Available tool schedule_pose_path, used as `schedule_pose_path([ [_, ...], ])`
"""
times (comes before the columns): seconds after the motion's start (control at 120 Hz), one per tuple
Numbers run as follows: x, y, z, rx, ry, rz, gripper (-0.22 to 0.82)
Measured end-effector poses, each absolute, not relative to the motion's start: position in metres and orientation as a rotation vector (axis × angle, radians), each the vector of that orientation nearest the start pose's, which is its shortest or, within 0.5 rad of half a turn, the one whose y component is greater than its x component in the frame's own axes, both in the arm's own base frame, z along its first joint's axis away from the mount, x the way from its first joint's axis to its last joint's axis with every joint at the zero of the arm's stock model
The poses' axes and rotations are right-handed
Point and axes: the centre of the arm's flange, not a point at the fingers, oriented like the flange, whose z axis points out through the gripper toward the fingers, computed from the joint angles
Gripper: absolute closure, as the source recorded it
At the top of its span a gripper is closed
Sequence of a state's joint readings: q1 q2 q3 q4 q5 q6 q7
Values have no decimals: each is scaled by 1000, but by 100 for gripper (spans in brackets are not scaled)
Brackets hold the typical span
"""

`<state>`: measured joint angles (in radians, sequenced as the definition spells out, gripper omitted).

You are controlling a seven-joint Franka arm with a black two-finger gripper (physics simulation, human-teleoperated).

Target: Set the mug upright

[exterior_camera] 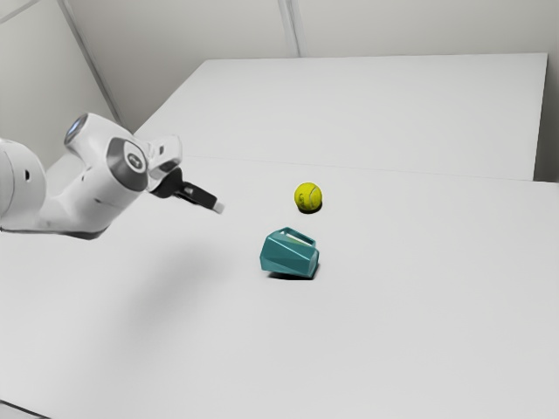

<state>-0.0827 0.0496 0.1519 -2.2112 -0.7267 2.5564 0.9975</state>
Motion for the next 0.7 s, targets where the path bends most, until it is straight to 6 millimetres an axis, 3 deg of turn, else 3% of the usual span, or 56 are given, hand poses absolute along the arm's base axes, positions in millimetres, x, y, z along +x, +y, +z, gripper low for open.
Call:
schedule_pose_path([
  [0.092, 557, 21, 378, -3241, 769, -855, 0],
  [0.267, 552, -3, 360, -3163, 941, -915, 0],
  [0.7, 524, -19, 313, -3090, 1119, -910, 0],
])
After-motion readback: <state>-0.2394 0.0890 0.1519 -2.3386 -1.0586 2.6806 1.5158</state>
